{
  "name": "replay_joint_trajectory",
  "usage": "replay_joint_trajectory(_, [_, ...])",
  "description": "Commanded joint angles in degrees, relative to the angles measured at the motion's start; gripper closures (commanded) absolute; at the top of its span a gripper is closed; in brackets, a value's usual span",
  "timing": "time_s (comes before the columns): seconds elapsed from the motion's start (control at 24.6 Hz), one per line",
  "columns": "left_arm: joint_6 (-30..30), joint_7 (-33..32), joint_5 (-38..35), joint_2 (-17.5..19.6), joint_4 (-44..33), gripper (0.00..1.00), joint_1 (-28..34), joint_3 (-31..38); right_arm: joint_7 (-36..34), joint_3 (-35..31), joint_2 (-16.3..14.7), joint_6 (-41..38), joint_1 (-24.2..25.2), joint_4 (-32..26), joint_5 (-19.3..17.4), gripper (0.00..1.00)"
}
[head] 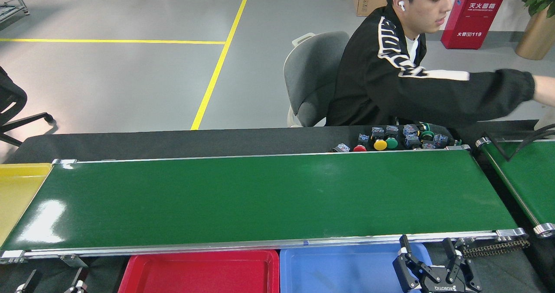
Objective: Pick switch part from conveyor to tray
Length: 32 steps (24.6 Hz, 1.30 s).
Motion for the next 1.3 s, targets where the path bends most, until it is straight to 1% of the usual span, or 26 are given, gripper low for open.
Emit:
replay_joint_trajectory(0.0, [1.2, 0.3, 0.2, 0.8, -1.1, 0.00, -0.5, 0.3, -0.6, 0.0, -0.8, -0.2, -0.2, -0.9, 0.1, 0.00])
replay_joint_trajectory(0.12, [1.3, 2.6, 0.1, 0.5, -1.0, 0.00, -0.4, 0.2, -0.7, 0.0, -0.9, -0.2, -0.2, -0.9, 0.1, 0.00])
replay_joint_trajectory(0.16, [0.9, 3.0, 0.2, 1.1, -1.4, 0.00, -0.2, -0.1, -0.7, 0.0, -0.9, -0.2, -0.2, -0.9, 0.1, 0.00])
replay_joint_trajectory(0.37, [-1.5, 3.1, 0.9, 0.9, -0.9, 0.00, -0.2, -0.1, -0.7, 0.0, -0.9, -0.2, -0.2, -0.9, 0.2, 0.00])
replay_joint_trajectory(0.57, [-1.7, 3.0, 1.2, 1.1, -0.4, 0.00, 0.2, -0.1, -0.7, 0.0, -0.9, -0.2, -0.2, -0.9, 0.1, 0.00])
replay_joint_trajectory(0.77, [-1.5, 5.8, 4.8, 0.0, 0.2, 0.00, 0.4, 0.4, -0.7, 0.0, -0.8, -0.2, -0.2, -0.9, 0.1, 0.00])
replay_joint_trajectory(0.97, [-1.6, 5.5, 4.6, 1.1, 0.4, 0.00, 0.4, -0.1, -0.7, 0.0, -0.8, -0.2, -0.2, -0.9, 0.1, 0.00])
replay_joint_trajectory(1.14, [-1.6, 5.4, 1.0, 1.1, 0.2, 0.00, 1.0, -1.1, -0.7, 0.0, -0.8, -0.2, -0.3, -0.9, 0.2, 0.00])
replay_joint_trajectory(1.26, [-3.3, 5.8, 1.0, 1.1, 0.6, 0.00, 1.1, -0.8, -0.7, 0.0, -0.7, -0.2, -0.4, -0.9, 0.1, 0.00])
